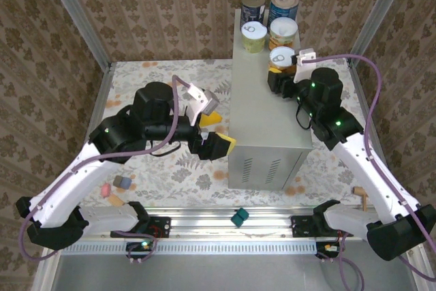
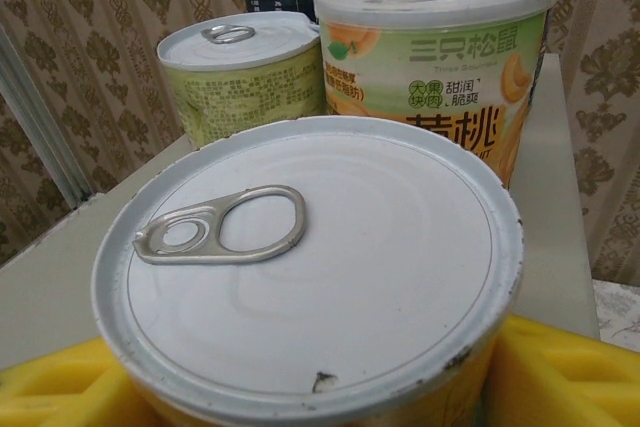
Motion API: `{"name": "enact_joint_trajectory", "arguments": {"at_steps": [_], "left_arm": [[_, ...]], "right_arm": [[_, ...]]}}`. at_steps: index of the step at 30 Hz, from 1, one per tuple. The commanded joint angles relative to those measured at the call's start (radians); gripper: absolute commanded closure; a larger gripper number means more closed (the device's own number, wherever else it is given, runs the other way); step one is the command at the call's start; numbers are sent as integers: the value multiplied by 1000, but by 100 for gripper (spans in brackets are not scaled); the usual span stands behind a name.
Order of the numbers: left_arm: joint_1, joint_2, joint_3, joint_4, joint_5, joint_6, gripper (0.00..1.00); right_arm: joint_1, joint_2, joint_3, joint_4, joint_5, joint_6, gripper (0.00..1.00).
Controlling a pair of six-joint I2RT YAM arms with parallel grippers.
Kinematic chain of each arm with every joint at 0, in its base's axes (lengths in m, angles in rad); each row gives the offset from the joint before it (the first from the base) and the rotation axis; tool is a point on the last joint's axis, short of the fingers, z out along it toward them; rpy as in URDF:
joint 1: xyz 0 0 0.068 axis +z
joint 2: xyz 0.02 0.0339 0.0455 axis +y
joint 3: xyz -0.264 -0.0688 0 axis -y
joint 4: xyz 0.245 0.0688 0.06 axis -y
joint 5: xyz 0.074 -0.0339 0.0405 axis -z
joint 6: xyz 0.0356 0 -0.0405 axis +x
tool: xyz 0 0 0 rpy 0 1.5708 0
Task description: Place and organize the canned foods onto the counter
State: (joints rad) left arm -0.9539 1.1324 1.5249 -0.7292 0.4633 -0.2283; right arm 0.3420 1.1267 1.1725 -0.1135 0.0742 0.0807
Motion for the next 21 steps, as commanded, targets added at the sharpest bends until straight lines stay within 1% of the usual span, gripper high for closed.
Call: {"name": "enact_joint_trajectory", "arguments": {"at_steps": [1,3,5,10,12,16,21], "left_arm": [[4,-9,9,5,-8,-5,0],[2,-1,24,-1,-15,2,0],[2,3,37,0,-49,7,0],[-9,38,96,-23,-228,33,0],[-14,54,112,-24,-275,42,0],[-37,83,139,-25,-412,69,0],[-70,126,190,-30,-523,123,0]], "right_arm": [[-15,34,-13,-84,-25,24,29],[-19,38,-11,-84,-30,24,29],[-24,40,-11,-84,-36,24,29],[-27,44,-7,-84,-45,27,29],[-28,44,-7,-84,-48,27,29],[-29,48,-2,-87,-53,22,28],[-32,56,6,-86,-68,23,28]]}}
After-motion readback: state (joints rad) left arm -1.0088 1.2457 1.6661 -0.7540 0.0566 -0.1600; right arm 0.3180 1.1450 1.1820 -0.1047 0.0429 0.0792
